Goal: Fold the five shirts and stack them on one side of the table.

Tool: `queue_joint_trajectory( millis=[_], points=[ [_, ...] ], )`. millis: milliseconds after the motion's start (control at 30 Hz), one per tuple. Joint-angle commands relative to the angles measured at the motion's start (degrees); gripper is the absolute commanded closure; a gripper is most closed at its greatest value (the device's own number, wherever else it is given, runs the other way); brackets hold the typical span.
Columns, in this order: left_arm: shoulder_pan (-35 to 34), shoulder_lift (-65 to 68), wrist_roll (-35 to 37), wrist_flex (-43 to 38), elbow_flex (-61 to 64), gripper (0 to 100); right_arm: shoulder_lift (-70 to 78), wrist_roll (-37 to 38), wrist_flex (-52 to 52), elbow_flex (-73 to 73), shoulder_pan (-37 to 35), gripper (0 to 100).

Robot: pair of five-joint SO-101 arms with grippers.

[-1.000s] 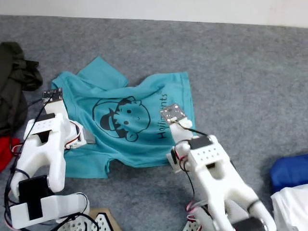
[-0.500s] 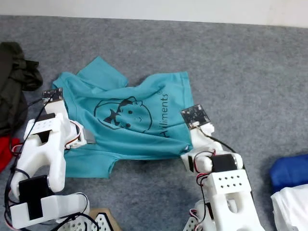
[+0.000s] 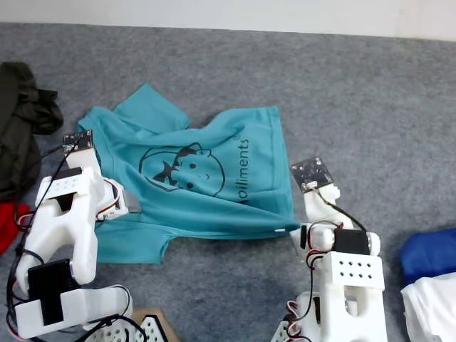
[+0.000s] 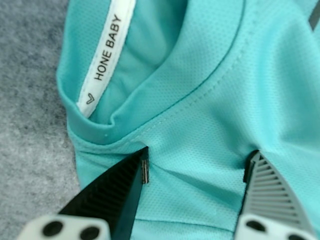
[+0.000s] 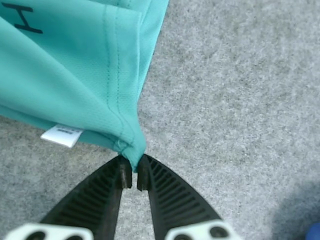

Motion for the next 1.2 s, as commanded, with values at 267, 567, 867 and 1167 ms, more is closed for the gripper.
queue_joint_trajectory(
  millis=[267, 567, 867, 1167],
  points=[
    [1.19, -0.4, -0.35, 0.0, -1.54, 70, -1.01, 5.36, 0.66, -6.29, 9.27, 99.1],
    [1.19, -0.48, -0.35, 21.54, -16.22, 70, -1.01, 0.88, 0.48, -4.35, 2.68, 99.1],
    [0.22, -7.08, -0.88, 33.49, -18.86, 70, -1.01, -1.23, 0.48, -3.91, -0.31, 92.3],
    [-5.93, -27.91, -4.84, 33.23, -0.31, 70, -1.01, -3.87, 0.31, -2.86, -1.54, 87.5]
  ],
)
